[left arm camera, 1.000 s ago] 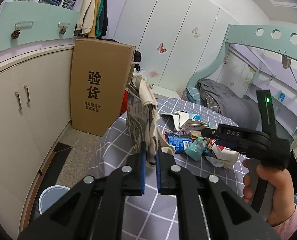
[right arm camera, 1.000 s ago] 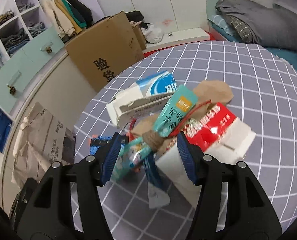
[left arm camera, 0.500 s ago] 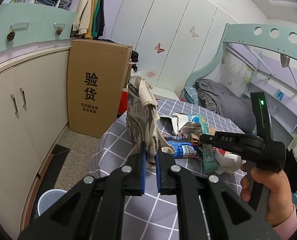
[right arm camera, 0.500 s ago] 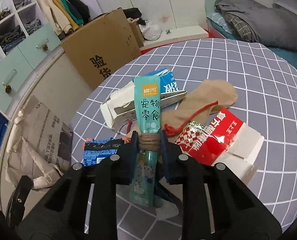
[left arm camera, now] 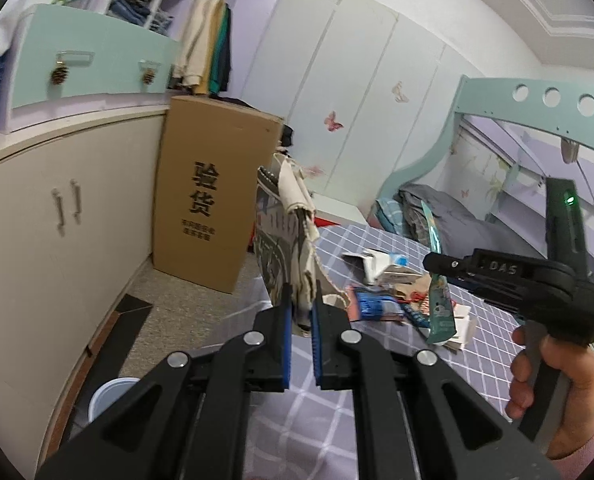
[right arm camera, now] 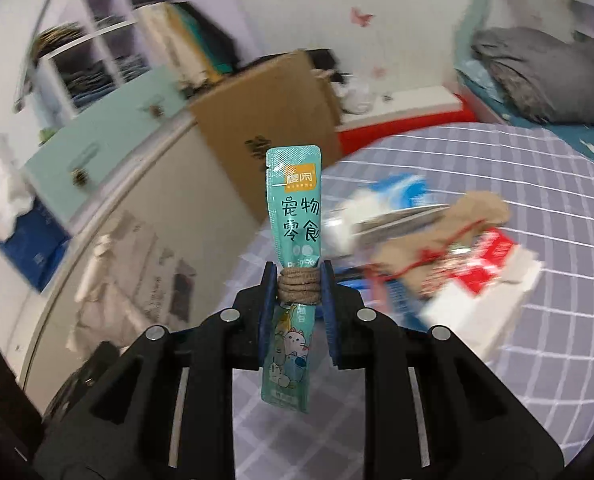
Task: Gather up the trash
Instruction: 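Carry the newspaper and teal packet to the wastebasket and release the newspaper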
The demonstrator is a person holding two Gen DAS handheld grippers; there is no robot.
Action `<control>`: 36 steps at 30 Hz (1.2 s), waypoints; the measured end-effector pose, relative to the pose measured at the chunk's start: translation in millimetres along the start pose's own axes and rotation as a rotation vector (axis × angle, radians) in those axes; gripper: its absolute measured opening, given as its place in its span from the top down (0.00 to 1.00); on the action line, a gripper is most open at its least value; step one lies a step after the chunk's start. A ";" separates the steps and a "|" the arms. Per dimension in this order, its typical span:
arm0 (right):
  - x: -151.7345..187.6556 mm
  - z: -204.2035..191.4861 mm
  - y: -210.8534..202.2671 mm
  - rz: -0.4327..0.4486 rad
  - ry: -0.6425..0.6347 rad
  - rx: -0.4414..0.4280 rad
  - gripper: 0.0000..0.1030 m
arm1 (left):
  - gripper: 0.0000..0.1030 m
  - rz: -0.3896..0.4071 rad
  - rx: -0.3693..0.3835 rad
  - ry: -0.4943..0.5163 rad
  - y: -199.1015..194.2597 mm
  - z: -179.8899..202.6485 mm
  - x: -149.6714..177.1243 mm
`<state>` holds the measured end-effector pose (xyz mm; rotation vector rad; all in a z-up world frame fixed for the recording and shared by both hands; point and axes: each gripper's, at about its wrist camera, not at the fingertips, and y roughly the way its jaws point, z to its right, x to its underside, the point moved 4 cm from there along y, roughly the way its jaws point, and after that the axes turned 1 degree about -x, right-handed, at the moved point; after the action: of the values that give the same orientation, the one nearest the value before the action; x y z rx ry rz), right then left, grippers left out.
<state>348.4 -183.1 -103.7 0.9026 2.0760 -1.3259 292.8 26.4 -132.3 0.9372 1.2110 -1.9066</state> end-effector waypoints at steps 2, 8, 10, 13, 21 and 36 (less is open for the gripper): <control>9.9 -32.0 7.1 -0.021 -0.042 -0.049 0.79 | 0.93 0.002 -0.030 -0.015 -10.4 -16.5 0.1; 48.4 -114.1 41.3 -0.099 -0.171 -0.140 0.79 | 0.93 -0.021 -0.126 -0.070 -32.9 -74.5 8.0; 63.5 -135.5 57.1 -0.128 -0.207 -0.158 0.79 | 0.93 -0.048 -0.162 -0.093 -37.1 -98.6 15.9; 90.1 -157.3 82.5 -0.174 -0.240 -0.176 0.79 | 0.93 -0.095 -0.212 -0.129 -35.2 -131.4 30.7; 156.8 -181.6 162.8 -0.306 -0.296 -0.145 0.79 | 0.93 -0.255 -0.292 -0.204 -1.9 -199.3 82.1; 195.9 -151.4 228.8 -0.416 -0.279 -0.057 0.79 | 0.35 -0.450 -0.416 -0.255 63.5 -261.6 140.1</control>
<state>385.1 75.4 -316.9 0.2434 2.1309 -1.4877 329.8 224.9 -358.9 0.2035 1.6698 -1.9138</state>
